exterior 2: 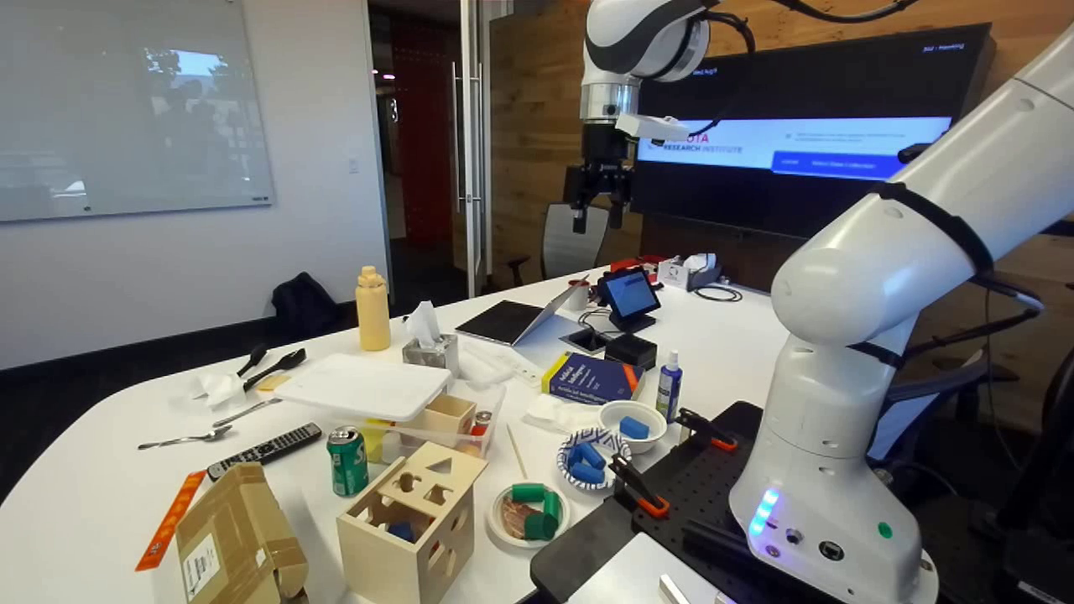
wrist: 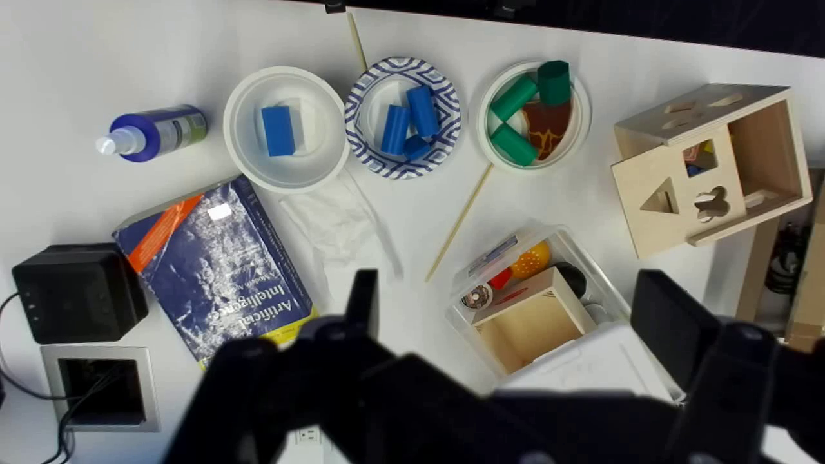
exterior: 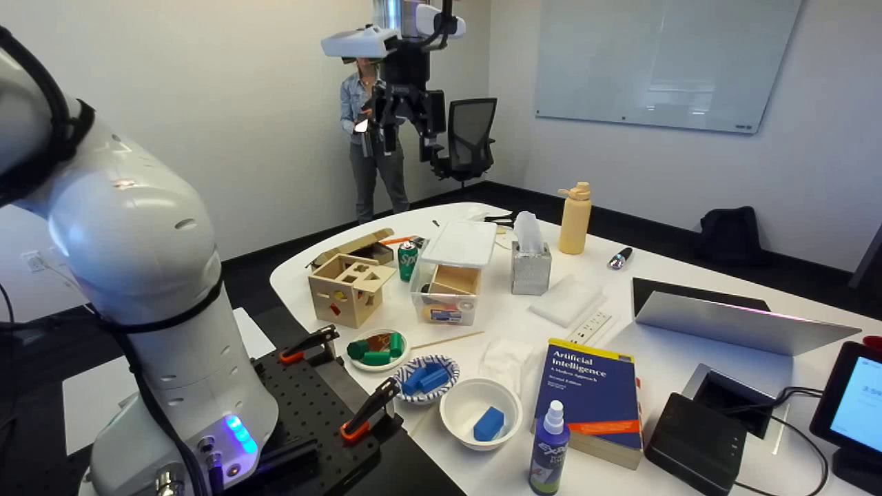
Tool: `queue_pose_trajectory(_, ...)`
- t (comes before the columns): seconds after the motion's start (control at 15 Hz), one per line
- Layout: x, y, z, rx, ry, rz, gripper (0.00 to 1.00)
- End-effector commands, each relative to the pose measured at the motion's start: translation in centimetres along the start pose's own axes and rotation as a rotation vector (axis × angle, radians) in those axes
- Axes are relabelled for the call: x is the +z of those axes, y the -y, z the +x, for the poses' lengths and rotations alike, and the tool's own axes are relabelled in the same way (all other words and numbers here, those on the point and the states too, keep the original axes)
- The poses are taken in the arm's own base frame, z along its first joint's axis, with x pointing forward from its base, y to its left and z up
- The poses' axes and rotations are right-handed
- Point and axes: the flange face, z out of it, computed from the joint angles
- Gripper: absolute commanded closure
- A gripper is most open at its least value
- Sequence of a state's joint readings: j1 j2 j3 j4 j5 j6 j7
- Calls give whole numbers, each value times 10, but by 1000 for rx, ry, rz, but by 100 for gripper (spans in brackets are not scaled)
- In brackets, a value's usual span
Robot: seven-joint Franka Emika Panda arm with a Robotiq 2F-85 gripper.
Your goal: Use the white napkin to wipe the top of the blue box.
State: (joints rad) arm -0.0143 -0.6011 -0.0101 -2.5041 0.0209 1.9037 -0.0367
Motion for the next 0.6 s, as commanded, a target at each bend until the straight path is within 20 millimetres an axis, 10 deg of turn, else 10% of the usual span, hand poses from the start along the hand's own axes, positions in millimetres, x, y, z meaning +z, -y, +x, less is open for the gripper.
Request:
queue_pose_trajectory(0.0, -1, 0, 0, 0, 1, 0, 0)
queue_pose_trajectory(0.53, 28, -9, 34, -31, -11, 8, 0)
